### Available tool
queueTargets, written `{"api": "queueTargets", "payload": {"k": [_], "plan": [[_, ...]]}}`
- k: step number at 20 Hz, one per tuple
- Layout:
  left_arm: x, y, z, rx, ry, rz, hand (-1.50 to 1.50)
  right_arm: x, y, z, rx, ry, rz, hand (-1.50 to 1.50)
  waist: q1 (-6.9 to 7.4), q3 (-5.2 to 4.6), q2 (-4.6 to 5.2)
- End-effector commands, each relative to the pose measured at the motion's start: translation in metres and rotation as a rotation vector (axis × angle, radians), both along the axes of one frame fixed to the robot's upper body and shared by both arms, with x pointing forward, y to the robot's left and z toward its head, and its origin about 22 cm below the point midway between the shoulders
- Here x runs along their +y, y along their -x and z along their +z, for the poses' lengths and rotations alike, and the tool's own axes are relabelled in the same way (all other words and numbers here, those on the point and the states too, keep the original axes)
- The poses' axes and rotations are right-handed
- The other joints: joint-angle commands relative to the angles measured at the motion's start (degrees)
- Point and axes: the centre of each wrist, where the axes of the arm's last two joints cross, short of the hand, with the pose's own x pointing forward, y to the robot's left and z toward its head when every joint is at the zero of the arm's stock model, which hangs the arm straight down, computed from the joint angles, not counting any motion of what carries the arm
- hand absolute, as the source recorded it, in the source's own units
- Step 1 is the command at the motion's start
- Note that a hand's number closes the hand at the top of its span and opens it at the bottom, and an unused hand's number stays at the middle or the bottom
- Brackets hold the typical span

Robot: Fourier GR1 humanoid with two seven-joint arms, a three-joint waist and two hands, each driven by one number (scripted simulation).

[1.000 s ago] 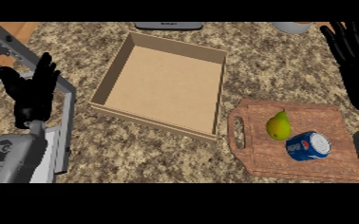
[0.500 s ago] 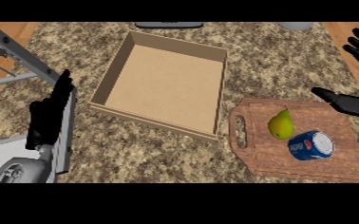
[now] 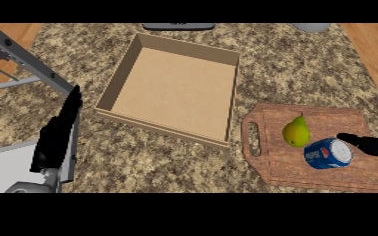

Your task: Pick the can from the cutting board and place it in the cardboard box

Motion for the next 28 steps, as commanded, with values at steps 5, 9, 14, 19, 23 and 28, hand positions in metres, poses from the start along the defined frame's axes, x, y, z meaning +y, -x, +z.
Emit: {"api": "queueTargets", "payload": {"k": [5, 9, 14, 19, 23, 28], "plan": [[-0.002, 0.008, -0.005, 0.006, -0.013, 0.006, 0.0, -0.031, 0.007, 0.061, 0.333, 0.486, 0.137, -1.5, 0.52, -0.16, -0.06], [0.0, 0.005, 0.004, -0.004, -0.014, 0.002, 0.0, -0.029, 0.011, 0.077, 0.562, 0.64, 0.234, -1.5, 0.31, -0.15, -0.1], [0.008, -0.007, 0.017, -0.003, -0.001, -0.002, 0.0, 0.017, 0.007, 0.079, 0.686, 0.69, 0.327, -1.5, 0.18, -0.08, -0.03], [0.005, 0.008, 0.024, 0.0, -0.004, -0.008, 0.0, 0.036, 0.021, 0.063, 0.752, 0.705, 0.308, -1.5, 0.05, 0.0, -0.17], [-0.001, 0.016, 0.003, 0.01, -0.009, 0.0, 0.0, 0.063, 0.025, 0.037, 0.755, 0.692, 0.247, -1.5, 0.13, 0.01, -0.08], [0.012, -0.004, 0.01, -0.002, 0.008, -0.011, 0.0, 0.06, 0.025, 0.044, 0.815, 0.743, 0.228, -1.5, -0.07, 0.0, -0.04]]}}
